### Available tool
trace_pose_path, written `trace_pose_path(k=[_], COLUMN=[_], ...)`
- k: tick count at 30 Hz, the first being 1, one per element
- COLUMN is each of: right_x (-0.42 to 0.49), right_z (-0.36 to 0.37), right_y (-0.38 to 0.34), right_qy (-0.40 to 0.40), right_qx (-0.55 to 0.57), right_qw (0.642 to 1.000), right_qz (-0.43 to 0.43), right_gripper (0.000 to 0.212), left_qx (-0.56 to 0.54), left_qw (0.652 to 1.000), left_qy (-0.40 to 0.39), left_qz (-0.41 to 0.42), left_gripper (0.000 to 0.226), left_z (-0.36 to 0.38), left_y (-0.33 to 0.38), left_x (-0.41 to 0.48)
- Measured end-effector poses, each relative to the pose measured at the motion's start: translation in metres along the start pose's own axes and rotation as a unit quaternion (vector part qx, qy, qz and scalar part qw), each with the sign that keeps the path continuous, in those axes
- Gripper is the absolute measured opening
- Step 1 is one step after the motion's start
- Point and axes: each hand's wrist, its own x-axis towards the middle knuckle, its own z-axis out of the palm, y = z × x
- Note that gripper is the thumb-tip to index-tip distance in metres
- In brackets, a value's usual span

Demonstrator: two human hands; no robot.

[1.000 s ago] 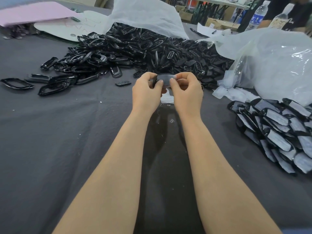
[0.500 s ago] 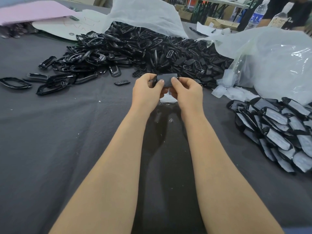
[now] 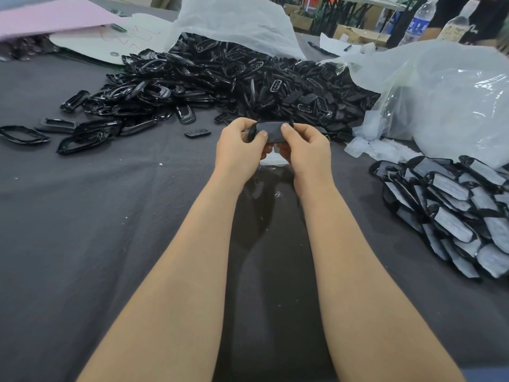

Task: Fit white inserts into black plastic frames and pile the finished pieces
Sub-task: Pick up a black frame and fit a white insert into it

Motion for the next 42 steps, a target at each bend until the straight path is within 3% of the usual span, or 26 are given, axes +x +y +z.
trace_pose_path(k=[6, 12, 21, 33, 42], right_x=[0.0016, 0.001, -0.0017, -0.0032, -0.0057], right_z=[0.0023, 0.0037, 0.002, 0.0025, 0.0057], right_y=[0.0039, 0.0041, 0.0, -0.0012, 0.0003], right_qy=[0.032, 0.007, 0.004, 0.027, 0.001], right_qx=[-0.101, -0.101, -0.057, -0.043, -0.1], right_qw=[0.993, 0.994, 0.998, 0.999, 0.994], right_qz=[-0.057, -0.048, -0.026, -0.01, -0.05], right_gripper=[0.009, 0.024, 0.003, 0.006, 0.002], left_qx=[0.0, -0.01, 0.004, 0.013, -0.01], left_qw=[1.0, 1.0, 1.0, 1.0, 1.0], left_qy=[0.001, 0.021, 0.012, 0.005, 0.019], left_qz=[0.004, 0.003, 0.01, 0.012, 0.001], left_gripper=[0.01, 0.006, 0.007, 0.011, 0.012], left_z=[0.0001, -0.0011, -0.0011, 0.0014, -0.0003], left_y=[0.0001, -0.001, -0.0007, -0.0011, -0.0029], left_x=[0.0009, 0.0009, -0.0003, -0.0006, 0.0014])
